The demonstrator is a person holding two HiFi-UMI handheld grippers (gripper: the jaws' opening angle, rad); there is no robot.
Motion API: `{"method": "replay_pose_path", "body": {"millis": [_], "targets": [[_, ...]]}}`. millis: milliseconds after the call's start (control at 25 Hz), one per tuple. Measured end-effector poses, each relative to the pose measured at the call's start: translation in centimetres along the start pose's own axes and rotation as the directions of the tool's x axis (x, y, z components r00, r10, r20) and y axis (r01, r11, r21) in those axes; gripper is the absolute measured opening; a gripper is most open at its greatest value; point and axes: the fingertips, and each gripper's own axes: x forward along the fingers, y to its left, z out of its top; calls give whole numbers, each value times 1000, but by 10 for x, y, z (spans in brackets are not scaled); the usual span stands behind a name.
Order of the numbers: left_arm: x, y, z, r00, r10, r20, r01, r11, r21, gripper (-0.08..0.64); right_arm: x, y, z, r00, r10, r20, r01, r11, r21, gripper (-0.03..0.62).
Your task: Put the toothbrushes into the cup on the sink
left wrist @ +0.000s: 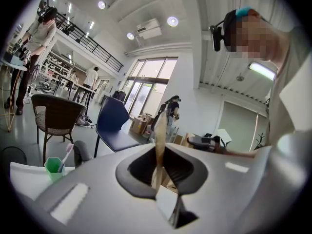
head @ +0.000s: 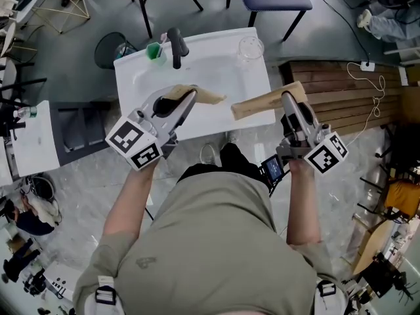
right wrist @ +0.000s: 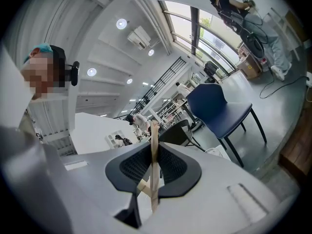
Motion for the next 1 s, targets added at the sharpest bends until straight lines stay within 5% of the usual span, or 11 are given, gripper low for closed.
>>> {"method": "replay_pose_path", "body": {"millis": [1000], "targets": [[111, 44, 7, 994, 99, -33, -100, 995, -19, 34, 61, -117, 51, 998, 29, -58, -27, 999, 31, 55]]}}
